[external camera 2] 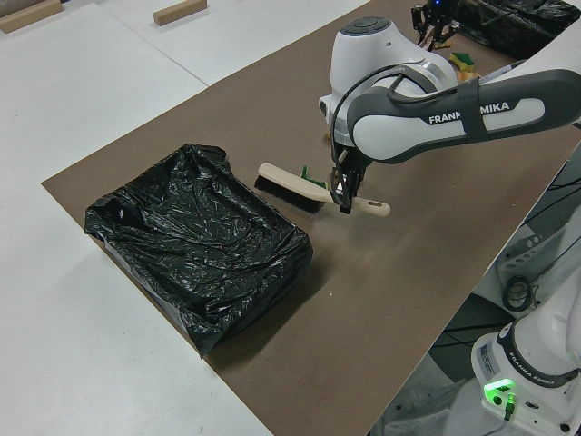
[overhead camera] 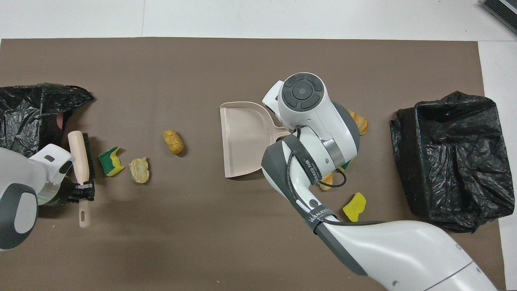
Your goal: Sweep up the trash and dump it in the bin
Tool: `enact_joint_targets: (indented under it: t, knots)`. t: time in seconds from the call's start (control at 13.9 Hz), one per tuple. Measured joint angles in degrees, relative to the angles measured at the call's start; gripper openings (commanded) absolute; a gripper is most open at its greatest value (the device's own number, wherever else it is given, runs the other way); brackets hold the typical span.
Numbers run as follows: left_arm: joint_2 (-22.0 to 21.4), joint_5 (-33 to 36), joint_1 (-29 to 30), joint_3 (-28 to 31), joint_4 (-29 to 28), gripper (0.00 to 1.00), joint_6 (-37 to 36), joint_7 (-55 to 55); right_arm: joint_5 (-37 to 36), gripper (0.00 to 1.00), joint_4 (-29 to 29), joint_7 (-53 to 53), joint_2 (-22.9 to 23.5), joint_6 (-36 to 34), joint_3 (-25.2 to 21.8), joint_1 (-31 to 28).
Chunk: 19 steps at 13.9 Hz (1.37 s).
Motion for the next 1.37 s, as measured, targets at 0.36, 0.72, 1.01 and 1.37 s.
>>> enact_joint_targets:
  t: [0.36, 0.72, 1.01, 1.37]
  knots:
    - [1.6, -4.6, -6.5, -0.7, 0.0, 0.00, 1.1, -7.0, 0.0, 0.00, 0.5, 0.0, 0.3, 0.2, 0.1, 0.1]
    - [1.7, -10.2, -17.7, -1.1, 0.1, 0.00, 3.7, -22.8, 0.0, 0.00, 0.5, 0.0, 0.3, 0.2, 0.1, 0.1]
    - [5.7, -14.7, -23.8, -1.3, 3.3, 0.00, 7.2, -26.4, 0.0, 0.00, 0.5, 0.0, 0.3, 0.3, 0.0, 0.0]
    - [11.9, -19.0, -30.2, -1.5, 11.7, 0.00, 7.4, -26.3, 0.0, 0.00, 0.5, 0.0, 0.3, 0.4, -0.1, -0.2]
